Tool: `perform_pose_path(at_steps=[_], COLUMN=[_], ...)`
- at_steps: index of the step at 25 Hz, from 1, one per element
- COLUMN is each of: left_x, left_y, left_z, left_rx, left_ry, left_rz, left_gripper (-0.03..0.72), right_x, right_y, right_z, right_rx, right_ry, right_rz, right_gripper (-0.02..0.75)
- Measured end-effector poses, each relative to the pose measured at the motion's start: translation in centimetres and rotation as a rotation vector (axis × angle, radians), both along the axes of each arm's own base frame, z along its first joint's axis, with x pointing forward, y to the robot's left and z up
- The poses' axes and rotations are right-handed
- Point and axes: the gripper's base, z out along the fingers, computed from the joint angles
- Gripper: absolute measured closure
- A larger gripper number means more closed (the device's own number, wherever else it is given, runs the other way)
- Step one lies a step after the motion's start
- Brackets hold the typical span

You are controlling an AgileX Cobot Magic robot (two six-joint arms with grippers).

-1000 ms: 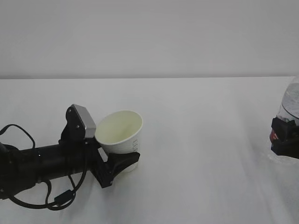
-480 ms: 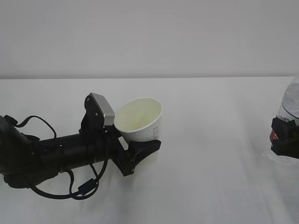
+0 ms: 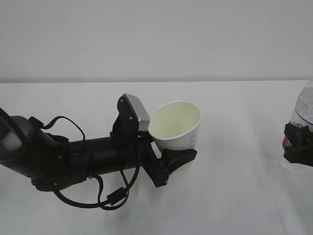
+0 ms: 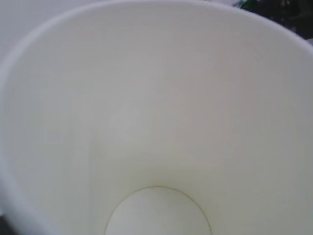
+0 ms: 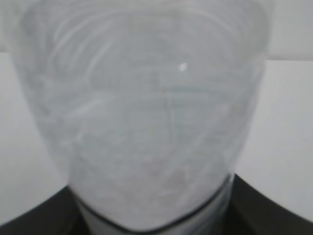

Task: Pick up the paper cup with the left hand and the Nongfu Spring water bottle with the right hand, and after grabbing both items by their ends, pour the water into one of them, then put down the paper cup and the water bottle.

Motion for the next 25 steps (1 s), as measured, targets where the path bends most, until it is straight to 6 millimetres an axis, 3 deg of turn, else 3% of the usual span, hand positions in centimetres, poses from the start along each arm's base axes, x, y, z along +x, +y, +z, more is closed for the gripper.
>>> perform_pose_path(at_steps=[13, 25], left_x=[-1.8, -2.8], left_y=[-2.1, -2.6], left_z=[0.0, -0.7], left_rx=[-0.01, 0.002], left_ry=[0.055, 0.113], left_rz=[-0.032, -0.087], left_gripper=[0.136, 0.136], right_x=[0.0, 0.0], right_y=[0.0, 0.2], right_z=[0.0, 0.0], right_rx=[0.0, -0.035], right_ry=[0.0, -0.002], right_rz=[0.0, 0.031], right_gripper=[0.34, 0.338])
